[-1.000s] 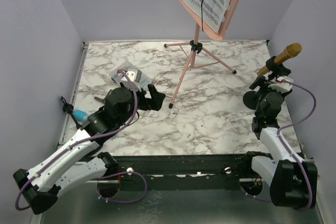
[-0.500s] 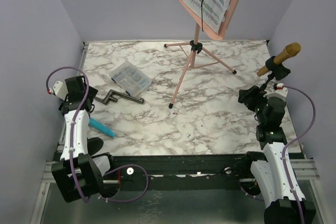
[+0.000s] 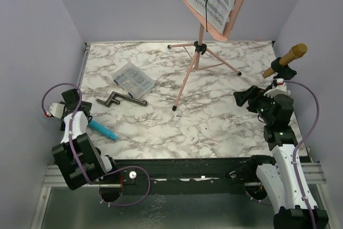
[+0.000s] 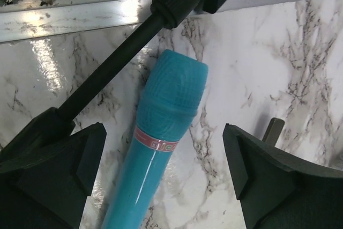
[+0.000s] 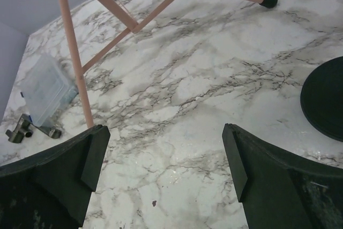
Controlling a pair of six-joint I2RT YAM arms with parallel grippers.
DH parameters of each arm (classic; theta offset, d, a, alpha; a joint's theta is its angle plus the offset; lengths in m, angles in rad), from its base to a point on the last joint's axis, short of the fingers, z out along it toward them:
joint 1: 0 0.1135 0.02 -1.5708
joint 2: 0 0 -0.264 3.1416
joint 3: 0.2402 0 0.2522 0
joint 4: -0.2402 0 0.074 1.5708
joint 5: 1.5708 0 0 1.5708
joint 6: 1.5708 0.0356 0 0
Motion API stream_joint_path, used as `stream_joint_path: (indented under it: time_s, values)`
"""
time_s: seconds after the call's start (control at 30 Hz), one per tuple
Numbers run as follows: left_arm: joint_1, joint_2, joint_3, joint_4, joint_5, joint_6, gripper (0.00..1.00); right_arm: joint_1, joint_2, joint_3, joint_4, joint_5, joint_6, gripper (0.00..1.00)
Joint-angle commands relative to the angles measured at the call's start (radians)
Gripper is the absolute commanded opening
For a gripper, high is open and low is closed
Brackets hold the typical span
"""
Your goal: Set up the instrument practice props
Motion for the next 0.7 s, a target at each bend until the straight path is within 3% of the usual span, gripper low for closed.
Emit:
stream_joint_path:
  time_s: [0.0,0.3,0.4,0.57,0.67]
  values:
    - [0.010,-0.045,-0.053,0.000,-0.009,-0.044,0.99,0.008,-0.008,0.044,-0.062,-0.086,-0.004,1.00]
    - [0.009,0.064,-0.065,0.102,0.152,-0.005,0.97,0.036,0.023,0.092,-0.106,-0.169,0.021,1.00]
    - [-0.018,0.095,-0.045,0.103,0.171,0.012,0.83,0.051,0.000,0.110,-0.127,-0.178,0.041,1.00]
    - [-0.224,0.079,-0.062,0.102,0.067,-0.036,0.62,0.054,0.000,0.142,-0.153,-0.204,0.054,1.00]
    - [-0.303,0.052,-0.118,0.100,0.037,-0.123,0.37,0.054,0.002,0.155,-0.159,-0.205,0.041,1.00]
